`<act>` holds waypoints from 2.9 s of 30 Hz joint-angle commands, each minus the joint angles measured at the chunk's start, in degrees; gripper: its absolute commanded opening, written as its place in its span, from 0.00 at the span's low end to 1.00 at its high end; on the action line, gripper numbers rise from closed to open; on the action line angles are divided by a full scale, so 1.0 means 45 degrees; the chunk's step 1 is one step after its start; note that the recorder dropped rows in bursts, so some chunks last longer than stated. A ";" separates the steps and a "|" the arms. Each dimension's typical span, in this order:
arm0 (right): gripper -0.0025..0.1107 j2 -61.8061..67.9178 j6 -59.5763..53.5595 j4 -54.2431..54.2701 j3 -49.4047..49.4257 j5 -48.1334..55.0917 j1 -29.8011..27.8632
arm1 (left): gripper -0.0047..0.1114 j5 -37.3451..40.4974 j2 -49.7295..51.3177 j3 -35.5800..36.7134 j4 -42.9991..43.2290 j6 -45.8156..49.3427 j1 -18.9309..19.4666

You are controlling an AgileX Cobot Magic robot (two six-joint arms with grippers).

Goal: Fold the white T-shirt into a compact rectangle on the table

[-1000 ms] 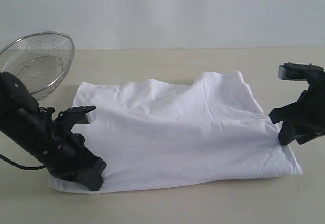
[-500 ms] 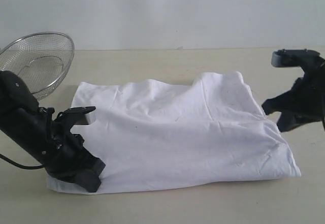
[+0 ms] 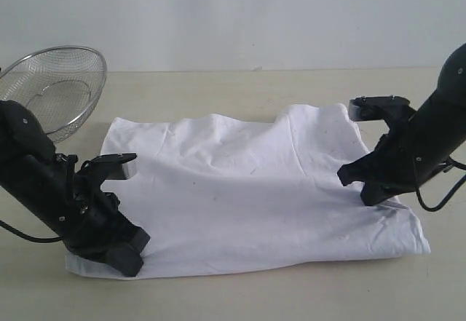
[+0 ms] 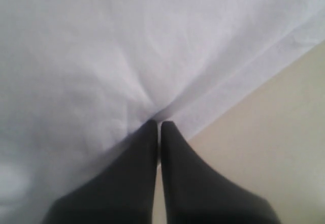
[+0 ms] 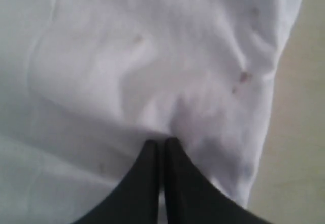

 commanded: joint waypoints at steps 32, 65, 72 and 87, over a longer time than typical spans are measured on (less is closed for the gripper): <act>0.02 0.2330 -0.7160 0.5665 -0.3156 0.5869 -0.5644 | 0.08 0.2179 0.0102 -0.1854 -0.0396 0.0413 -0.0043; 0.52 0.4926 -0.5334 0.6167 -0.3244 0.4826 -0.3947 | 0.08 -0.0821 -0.0324 -0.2390 -0.0806 0.1016 0.0043; 0.52 0.5224 -0.5484 0.6171 -0.3244 0.3866 -0.2729 | 0.08 -0.0846 -0.0253 -0.2390 -0.0713 0.1020 0.0043; 0.02 0.4550 -0.4815 0.3580 -0.3244 0.2752 -0.3587 | 0.08 -0.1242 0.0017 -0.2390 0.0498 0.0129 0.0043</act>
